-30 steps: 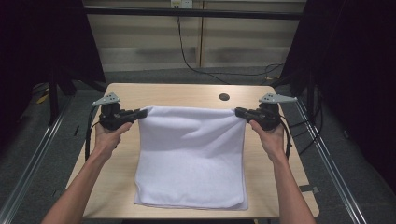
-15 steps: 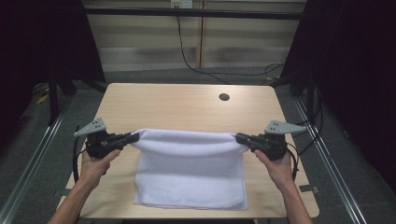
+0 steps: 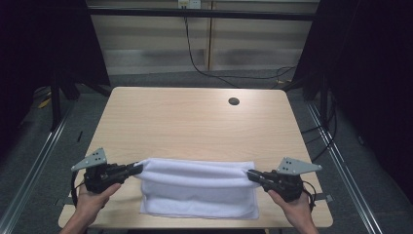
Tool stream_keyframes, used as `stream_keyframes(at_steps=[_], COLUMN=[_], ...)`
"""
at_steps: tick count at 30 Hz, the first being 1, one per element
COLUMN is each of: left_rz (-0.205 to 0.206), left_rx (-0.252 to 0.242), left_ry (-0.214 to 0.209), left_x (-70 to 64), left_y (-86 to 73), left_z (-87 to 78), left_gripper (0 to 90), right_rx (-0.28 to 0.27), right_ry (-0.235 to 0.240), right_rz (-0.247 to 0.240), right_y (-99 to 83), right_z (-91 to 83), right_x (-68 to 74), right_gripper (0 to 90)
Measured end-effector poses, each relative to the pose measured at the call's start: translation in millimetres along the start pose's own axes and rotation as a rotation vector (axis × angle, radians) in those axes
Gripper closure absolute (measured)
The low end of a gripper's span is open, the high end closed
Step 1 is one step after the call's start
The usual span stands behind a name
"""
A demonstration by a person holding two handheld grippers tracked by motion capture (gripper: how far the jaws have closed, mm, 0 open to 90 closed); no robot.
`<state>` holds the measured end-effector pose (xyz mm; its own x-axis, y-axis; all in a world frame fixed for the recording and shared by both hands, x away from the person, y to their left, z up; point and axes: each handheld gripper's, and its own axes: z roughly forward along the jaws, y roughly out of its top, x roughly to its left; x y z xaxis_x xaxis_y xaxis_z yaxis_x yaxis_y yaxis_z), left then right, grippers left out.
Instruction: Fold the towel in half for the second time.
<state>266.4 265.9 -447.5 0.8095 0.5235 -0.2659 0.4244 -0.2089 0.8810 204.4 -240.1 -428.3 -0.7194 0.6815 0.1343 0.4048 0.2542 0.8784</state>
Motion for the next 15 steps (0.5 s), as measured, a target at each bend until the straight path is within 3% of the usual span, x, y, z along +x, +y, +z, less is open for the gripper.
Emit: stream_keyframes(at_steps=[5,12,15], left_rz=[0.011,0.006,0.000], left_rx=[0.063,0.109,0.102], left_ry=[-0.002,-0.037,-0.057], left_x=[-6.4,-17.6,-21.8], left_y=[-18.6,-41.1,-46.7], left_z=[0.7,-6.4,-14.5], left_gripper=[83.0,79.5,76.8], right_rx=[0.059,0.138,0.138], right_ry=[0.013,0.021,0.034], right_rz=[0.014,0.014,0.027], right_y=[-25.0,-49.8,-55.0], right_z=[2.9,1.2,-2.7], right_x=[12.1,27.0,32.1], right_gripper=[84.9,76.9,72.9])
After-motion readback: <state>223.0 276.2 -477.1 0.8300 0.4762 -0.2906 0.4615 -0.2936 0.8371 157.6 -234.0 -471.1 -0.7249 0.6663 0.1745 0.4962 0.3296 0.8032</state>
